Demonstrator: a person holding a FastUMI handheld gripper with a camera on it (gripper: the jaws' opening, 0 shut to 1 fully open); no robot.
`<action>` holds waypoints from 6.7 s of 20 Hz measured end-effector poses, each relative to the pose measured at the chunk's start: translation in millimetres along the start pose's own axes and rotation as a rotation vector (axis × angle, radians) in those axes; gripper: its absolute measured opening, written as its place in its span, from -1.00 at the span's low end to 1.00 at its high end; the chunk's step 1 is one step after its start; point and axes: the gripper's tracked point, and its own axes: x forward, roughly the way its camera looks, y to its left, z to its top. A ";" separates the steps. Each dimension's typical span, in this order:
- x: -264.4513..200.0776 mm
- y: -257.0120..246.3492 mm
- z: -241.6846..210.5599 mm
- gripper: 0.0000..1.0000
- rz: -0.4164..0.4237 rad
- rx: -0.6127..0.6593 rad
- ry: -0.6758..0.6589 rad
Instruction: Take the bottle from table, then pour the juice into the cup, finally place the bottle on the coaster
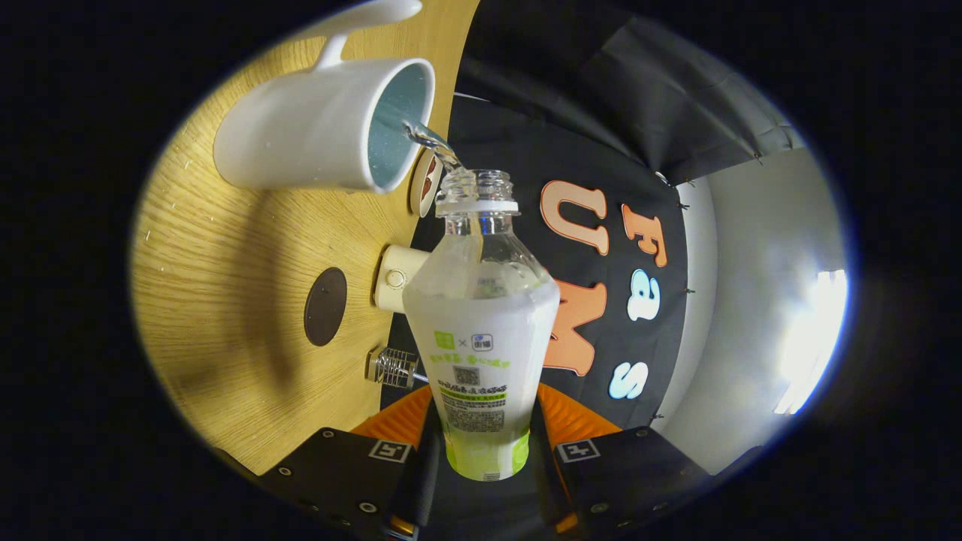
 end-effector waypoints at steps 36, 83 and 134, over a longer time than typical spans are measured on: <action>6.1 -36.1 31.5 0.11 -0.088 -0.269 -0.140; 58.4 50.2 32.8 0.12 0.402 1.092 0.087; -11.3 -176.7 -59.3 0.94 0.183 1.709 0.040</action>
